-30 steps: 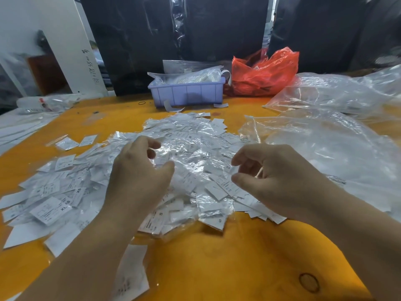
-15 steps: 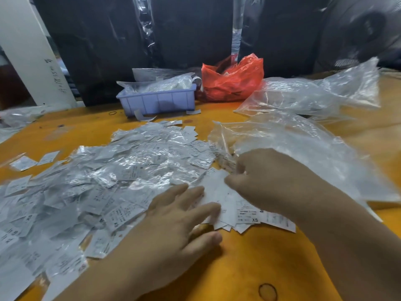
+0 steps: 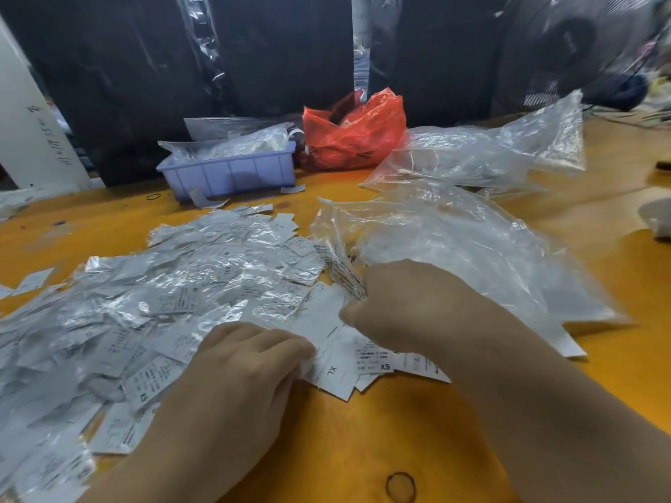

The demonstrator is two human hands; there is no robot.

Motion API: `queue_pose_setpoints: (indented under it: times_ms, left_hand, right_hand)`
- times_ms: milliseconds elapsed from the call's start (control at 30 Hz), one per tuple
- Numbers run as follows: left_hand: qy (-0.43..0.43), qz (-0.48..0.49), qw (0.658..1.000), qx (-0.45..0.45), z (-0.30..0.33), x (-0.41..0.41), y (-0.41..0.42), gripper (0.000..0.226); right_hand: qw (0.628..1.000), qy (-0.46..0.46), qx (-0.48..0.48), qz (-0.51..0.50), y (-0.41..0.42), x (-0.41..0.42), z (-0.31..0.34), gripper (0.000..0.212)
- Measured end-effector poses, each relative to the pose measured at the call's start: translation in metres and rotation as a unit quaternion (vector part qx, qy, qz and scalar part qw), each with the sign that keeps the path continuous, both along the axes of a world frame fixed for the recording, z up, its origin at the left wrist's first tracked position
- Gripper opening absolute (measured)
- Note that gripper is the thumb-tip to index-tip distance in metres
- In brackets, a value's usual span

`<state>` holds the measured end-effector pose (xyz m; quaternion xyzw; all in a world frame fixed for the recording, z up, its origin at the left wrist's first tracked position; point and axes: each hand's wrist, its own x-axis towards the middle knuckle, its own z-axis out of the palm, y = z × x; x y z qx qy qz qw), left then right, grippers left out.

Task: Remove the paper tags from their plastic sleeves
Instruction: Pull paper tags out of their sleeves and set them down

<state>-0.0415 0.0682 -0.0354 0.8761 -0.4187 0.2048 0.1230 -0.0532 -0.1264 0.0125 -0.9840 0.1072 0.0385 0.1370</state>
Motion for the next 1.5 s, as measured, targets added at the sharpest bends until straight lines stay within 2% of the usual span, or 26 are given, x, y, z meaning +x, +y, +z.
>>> queue_pose_setpoints:
  times_ms: [133, 333, 467, 567, 633, 733, 800, 867, 933, 1000, 1067, 1133, 1267, 1367, 1500]
  left_hand:
    - [-0.049, 0.024, 0.998, -0.014, -0.002, 0.000, -0.001, 0.024]
    - [-0.052, 0.031, 0.994, -0.086, 0.003, -0.003, 0.001, 0.011]
    - [-0.007, 0.030, 0.991, -0.128, 0.001, -0.004, 0.002, 0.036]
    - [0.003, 0.017, 0.989, -0.149, 0.004, -0.005, 0.003, 0.016]
    - [-0.002, 0.004, 0.987, -0.159, 0.007, -0.006, 0.004, 0.005]
    - [-0.010, 0.008, 0.983, -0.181, 0.013, -0.008, 0.004, 0.008]
    - [-0.013, 0.035, 0.978, -0.203, 0.016, -0.008, 0.006, 0.008]
    - [-0.006, 0.059, 0.972, -0.226, 0.017, -0.007, 0.009, 0.012]
    - [0.014, 0.081, 0.966, -0.244, 0.019, -0.007, 0.012, 0.009]
    - [0.056, 0.102, 0.955, -0.272, 0.020, -0.006, 0.014, 0.006]
    - [0.098, 0.113, 0.941, -0.304, 0.021, -0.005, 0.016, 0.005]
    - [0.127, 0.120, 0.929, -0.327, 0.022, -0.004, 0.017, 0.003]
    - [0.170, 0.123, 0.909, -0.362, 0.026, -0.004, 0.021, 0.010]
    - [0.193, 0.120, 0.893, -0.389, 0.030, -0.005, 0.024, 0.018]
    - [0.235, 0.107, 0.865, -0.430, 0.033, -0.003, 0.028, 0.025]
  right_hand:
    - [1.000, -0.003, -0.012, -0.002, 0.002, 0.000, 0.000, 0.024]
    - [0.999, 0.010, -0.034, -0.003, 0.004, 0.000, -0.002, 0.046]
    - [0.999, 0.011, -0.043, -0.001, 0.003, -0.001, -0.003, 0.048]
    - [0.999, 0.012, -0.044, 0.000, 0.004, -0.001, -0.003, 0.049]
    - [0.999, -0.013, -0.047, -0.003, 0.006, -0.001, -0.001, 0.043]
    - [0.992, -0.118, -0.042, 0.013, 0.010, -0.002, 0.003, 0.030]
    - [0.972, -0.232, 0.002, 0.039, 0.011, -0.001, 0.004, 0.026]
    - [0.937, -0.339, 0.065, 0.060, 0.011, 0.001, 0.004, 0.021]
    - [0.905, -0.399, 0.134, 0.068, 0.014, 0.000, 0.006, 0.018]
    - [0.878, -0.419, 0.222, 0.065, 0.017, -0.001, 0.008, 0.010]
    - [0.858, -0.402, 0.314, 0.062, 0.019, -0.002, 0.008, 0.008]
    - [0.830, -0.346, 0.431, 0.070, 0.019, -0.003, 0.009, 0.013]
    - [0.760, -0.224, 0.600, 0.110, 0.020, -0.002, 0.007, 0.036]
    - [0.726, -0.165, 0.659, 0.111, 0.024, 0.000, 0.006, 0.038]
    - [0.726, -0.116, 0.671, 0.098, 0.027, 0.001, 0.005, 0.012]
